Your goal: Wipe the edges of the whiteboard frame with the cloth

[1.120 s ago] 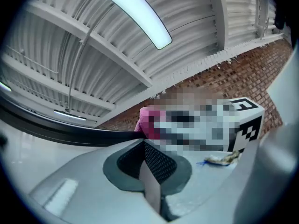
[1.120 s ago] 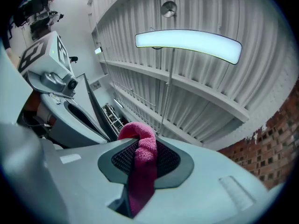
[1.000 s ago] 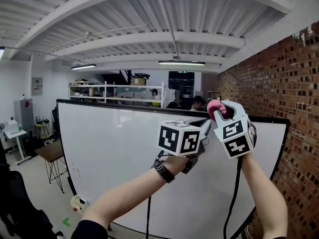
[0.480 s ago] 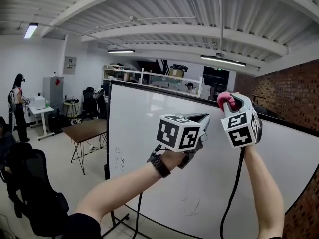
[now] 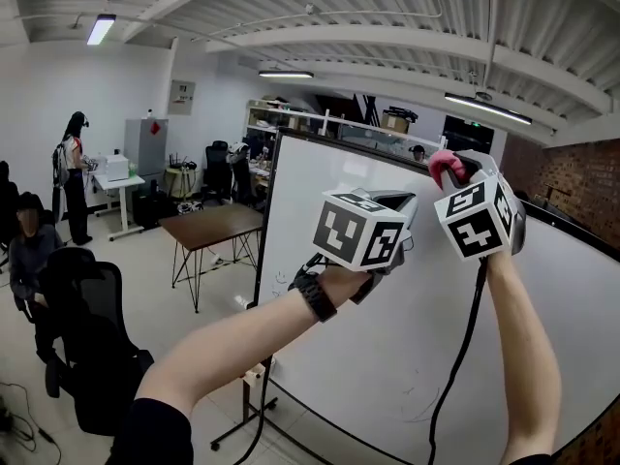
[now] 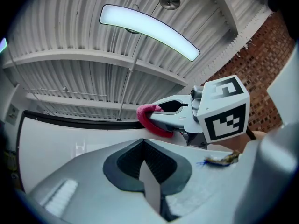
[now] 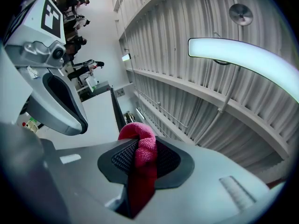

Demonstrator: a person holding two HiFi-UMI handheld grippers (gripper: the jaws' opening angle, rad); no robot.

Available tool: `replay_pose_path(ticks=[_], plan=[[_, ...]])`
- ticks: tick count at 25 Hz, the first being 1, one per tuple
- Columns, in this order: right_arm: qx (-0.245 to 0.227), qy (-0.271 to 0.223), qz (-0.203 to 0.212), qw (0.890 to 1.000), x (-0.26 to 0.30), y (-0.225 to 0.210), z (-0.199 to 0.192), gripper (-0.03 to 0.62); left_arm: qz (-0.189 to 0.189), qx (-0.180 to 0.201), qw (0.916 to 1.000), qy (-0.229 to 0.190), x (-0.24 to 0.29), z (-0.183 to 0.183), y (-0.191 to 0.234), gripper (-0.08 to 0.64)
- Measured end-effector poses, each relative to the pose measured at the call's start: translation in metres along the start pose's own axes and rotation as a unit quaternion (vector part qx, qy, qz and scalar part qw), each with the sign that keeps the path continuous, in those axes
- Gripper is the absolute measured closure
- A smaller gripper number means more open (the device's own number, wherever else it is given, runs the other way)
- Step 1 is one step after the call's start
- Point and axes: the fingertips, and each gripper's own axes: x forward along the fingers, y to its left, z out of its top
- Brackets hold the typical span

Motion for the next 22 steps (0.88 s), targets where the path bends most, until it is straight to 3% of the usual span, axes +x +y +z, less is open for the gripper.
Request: replay_pose_path(ticks=[2, 3, 7, 9, 15, 22], plan=[[-0.012, -0.002, 0.019, 1.000, -0.007, -0.014, -0.013, 0.509, 0.007, 0.007, 0.9999, 0.008, 0.021, 0.006, -0.018, 0.557], [-0.020, 0.000, 0.029, 0.999, 0.002, -0.005, -0.003, 0.509, 0.009, 0.009, 0.9999, 0.011, 0.019, 0.007, -0.005, 0.557], [-0.043, 0.007, 0.066, 0.997, 0.090, 0.099, 0.093, 0.509, 0.025, 0.025, 0.9992, 0.016, -0.054, -0.005, 0.138, 0.557], [-0.056, 0.007, 0.073, 0.996, 0.114, 0.123, 0.115, 0.509, 0.036, 0.036, 0.9984, 0.023, -0.068, -0.010, 0.183, 0.557], [-0.086, 0.007, 0.090, 0.992, 0.139, 0.157, 0.158, 0.508, 0.055, 0.060, 0.9961, 0.035, -0.105, -0.009, 0.247, 0.557], [-0.118, -0.005, 0.070, 0.991, 0.211, 0.182, 0.189, 0.508, 0.086, 0.047, 0.9945, 0.036, -0.119, -0.024, 0.342, 0.557]])
